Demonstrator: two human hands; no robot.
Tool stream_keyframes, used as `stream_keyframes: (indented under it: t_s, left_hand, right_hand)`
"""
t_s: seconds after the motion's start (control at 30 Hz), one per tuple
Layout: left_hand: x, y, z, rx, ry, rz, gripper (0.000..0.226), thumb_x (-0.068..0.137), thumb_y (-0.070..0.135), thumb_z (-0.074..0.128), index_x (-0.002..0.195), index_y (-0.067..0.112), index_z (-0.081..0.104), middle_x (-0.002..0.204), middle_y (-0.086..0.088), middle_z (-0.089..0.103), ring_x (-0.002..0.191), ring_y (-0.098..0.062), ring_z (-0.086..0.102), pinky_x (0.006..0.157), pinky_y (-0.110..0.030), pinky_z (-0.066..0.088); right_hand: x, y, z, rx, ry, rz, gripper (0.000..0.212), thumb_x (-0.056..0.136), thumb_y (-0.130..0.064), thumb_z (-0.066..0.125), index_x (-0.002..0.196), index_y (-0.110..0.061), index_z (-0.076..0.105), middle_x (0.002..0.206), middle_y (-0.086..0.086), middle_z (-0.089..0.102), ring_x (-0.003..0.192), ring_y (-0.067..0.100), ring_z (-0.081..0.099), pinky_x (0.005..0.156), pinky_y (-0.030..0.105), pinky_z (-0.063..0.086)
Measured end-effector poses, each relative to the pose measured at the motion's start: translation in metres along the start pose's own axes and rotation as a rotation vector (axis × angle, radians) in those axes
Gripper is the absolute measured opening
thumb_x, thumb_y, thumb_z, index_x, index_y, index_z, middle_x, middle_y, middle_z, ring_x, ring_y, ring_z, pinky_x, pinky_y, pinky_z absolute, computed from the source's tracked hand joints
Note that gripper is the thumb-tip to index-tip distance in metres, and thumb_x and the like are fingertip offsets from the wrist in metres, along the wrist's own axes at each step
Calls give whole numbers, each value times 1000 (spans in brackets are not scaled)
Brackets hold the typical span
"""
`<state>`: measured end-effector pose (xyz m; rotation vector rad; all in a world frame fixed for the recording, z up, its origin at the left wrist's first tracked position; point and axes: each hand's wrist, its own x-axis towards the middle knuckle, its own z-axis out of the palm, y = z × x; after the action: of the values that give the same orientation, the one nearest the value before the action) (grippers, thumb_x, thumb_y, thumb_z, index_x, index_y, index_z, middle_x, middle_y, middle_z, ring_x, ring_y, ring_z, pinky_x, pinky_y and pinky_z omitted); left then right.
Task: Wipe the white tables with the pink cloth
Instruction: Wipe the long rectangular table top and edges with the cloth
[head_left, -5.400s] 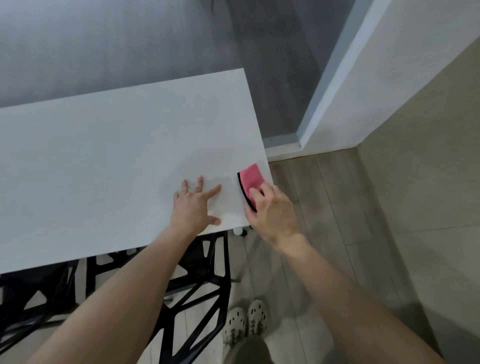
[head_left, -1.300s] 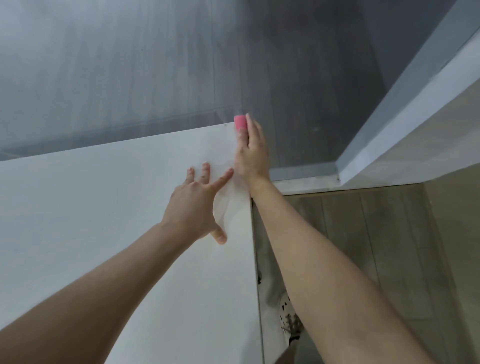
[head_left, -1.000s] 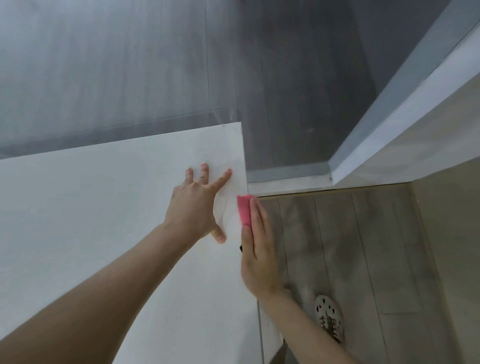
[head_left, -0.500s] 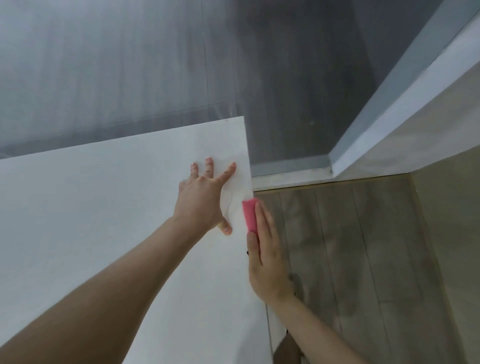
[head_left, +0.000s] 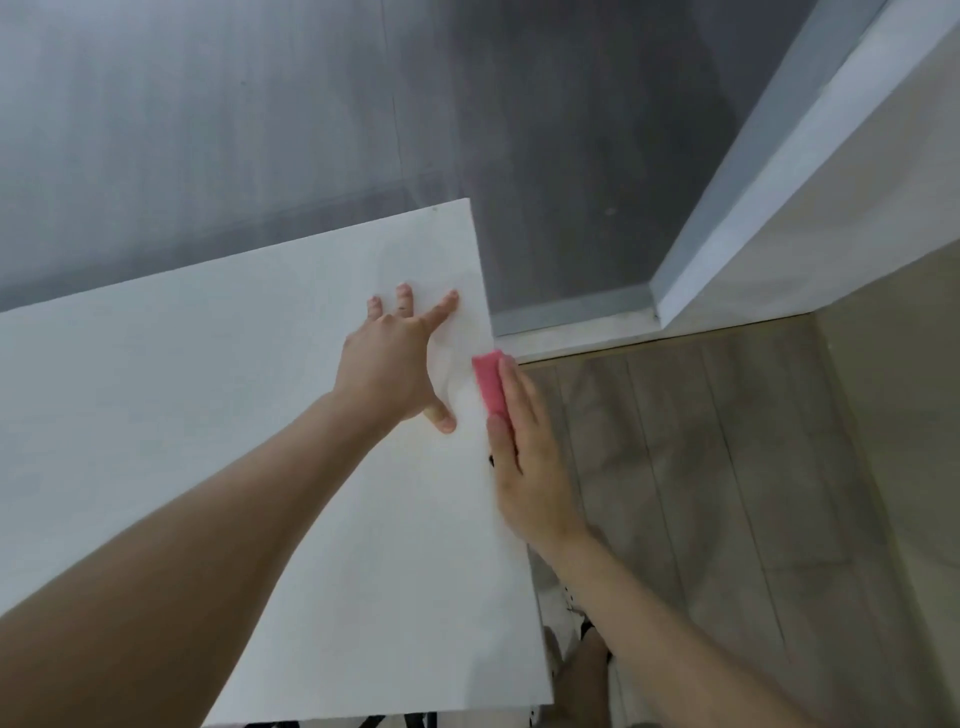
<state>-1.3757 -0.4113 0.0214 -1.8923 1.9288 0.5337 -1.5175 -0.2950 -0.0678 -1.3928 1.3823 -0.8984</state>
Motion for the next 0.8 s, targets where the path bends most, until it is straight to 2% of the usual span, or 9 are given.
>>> stream_keyframes:
  t_s: [0.1,0.27,0.37,0.43,0.5,0.6,0.7,0.77,0.8]
  left_hand:
    - [-1,0,-1,-9,-5,4,169,39,54,108,171,49,4,182,-14,5,165,-49,8,123,-62,37]
    - [4,-3,2,6,18,32,170,33,63,106,170,52,7,181,-14,11,164,-47,16,125,-60,37]
    - [-1,-11,7,-51,58,40,163,33,67,104,170,50,17,181,-9,14,165,-42,18,128,-58,34]
    - [-14,-16,12,-141,115,40,146,41,63,105,167,43,34,179,-4,24,164,-34,24,130,-54,32]
    - [-36,-21,25,-202,220,49,115,58,59,102,159,34,52,171,-1,43,156,-28,41,125,-49,39]
    - [-89,-21,52,-203,301,116,76,84,56,87,151,30,61,159,1,53,145,-26,50,115,-48,46]
    - [-139,-20,78,-100,162,202,105,74,69,88,164,41,41,174,2,33,159,-25,30,123,-50,39]
    - [-163,-24,97,-26,32,216,136,62,77,90,171,48,15,182,4,4,168,-24,7,130,-53,30]
    - [-171,-25,105,1,-10,220,147,57,78,92,171,50,2,182,5,-9,169,-24,-3,132,-55,26]
  right_hand:
    - [-36,0,-4,-15,-41,8,57,119,-32,34,173,-31,15,178,-21,15,162,-1,16,133,28,21]
    - [138,-15,-3,-40,31,58,55,118,-35,33,172,-25,25,177,-5,25,161,15,25,133,43,23]
    - [168,-15,4,-50,59,58,56,116,-34,35,170,-23,29,175,0,30,160,22,29,132,50,27]
    - [121,-6,4,-25,55,34,53,118,-35,35,170,-27,28,174,-5,30,159,16,30,131,46,30]
    - [32,0,0,14,37,24,52,119,-35,36,171,-31,27,174,-14,29,157,2,27,130,33,27]
    - [-122,9,-3,67,21,39,54,118,-34,38,170,-38,24,172,-28,26,156,-8,25,128,24,24]
    - [-168,10,-4,19,37,77,55,117,-35,39,170,-42,25,170,-33,24,153,-14,25,124,20,25]
    - [-119,6,-4,20,58,80,52,118,-35,40,169,-37,31,170,-27,30,152,-12,28,127,21,26]
    - [-85,5,-2,41,65,76,51,118,-34,41,168,-33,34,170,-20,34,154,-5,32,130,29,28]
